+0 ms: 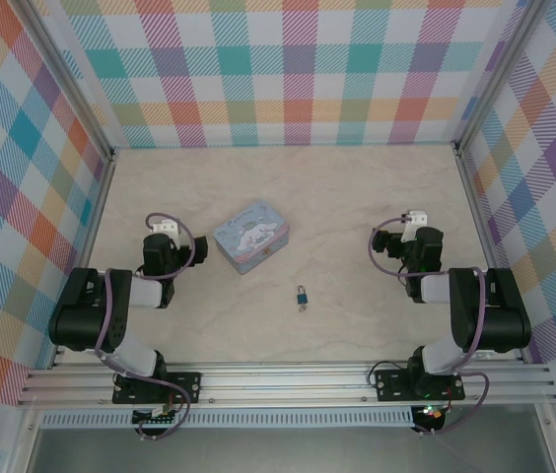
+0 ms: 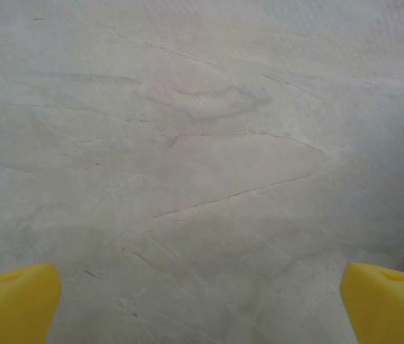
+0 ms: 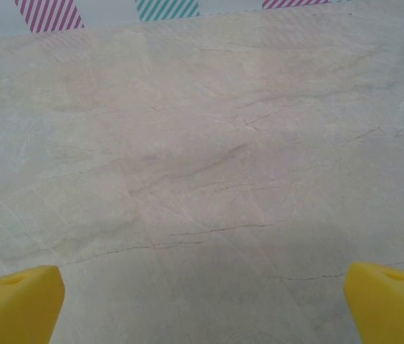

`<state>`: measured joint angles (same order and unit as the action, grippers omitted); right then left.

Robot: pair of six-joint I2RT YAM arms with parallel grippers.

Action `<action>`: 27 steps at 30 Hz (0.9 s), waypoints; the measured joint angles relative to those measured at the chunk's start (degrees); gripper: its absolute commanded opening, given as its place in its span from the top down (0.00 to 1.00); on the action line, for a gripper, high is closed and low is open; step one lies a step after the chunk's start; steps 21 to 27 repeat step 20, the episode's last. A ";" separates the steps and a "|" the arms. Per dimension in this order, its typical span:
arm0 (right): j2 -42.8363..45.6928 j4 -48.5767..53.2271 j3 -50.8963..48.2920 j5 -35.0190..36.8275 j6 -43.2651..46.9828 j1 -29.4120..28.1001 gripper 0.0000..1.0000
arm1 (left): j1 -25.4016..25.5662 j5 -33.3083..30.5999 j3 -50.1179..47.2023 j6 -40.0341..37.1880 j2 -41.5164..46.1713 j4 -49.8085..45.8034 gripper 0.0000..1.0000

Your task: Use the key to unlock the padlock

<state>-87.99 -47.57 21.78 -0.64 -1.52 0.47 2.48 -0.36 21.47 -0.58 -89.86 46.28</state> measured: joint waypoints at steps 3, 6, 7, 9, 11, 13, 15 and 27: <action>0.00 0.00 0.00 0.00 0.02 0.00 0.00 | 0.00 -0.09 0.85 -0.15 0.00 -0.17 0.00; 0.00 0.00 0.00 0.00 0.02 0.00 0.00 | 0.00 -0.11 1.36 -0.17 0.00 0.02 0.00; 0.00 0.00 0.00 0.00 0.02 0.00 0.00 | 0.00 -0.11 1.36 -0.17 0.00 0.02 0.00; 0.00 0.00 0.00 0.00 0.02 0.00 0.00 | 0.00 -0.11 1.36 -0.17 0.00 0.00 0.00; 0.00 0.00 0.00 0.02 0.02 0.00 0.00 | 0.00 -0.11 1.38 -0.15 0.00 0.00 0.00; 0.00 0.00 0.00 0.02 0.02 0.00 0.00 | 0.00 -0.11 1.38 -0.17 0.00 0.00 0.00; 0.00 0.02 0.00 -0.04 0.04 0.00 0.00 | 0.00 -0.11 1.38 -0.17 0.00 0.00 0.00; 0.00 0.02 0.09 -0.02 0.07 -0.07 0.00 | 0.00 -0.11 1.38 -0.17 0.00 0.00 0.00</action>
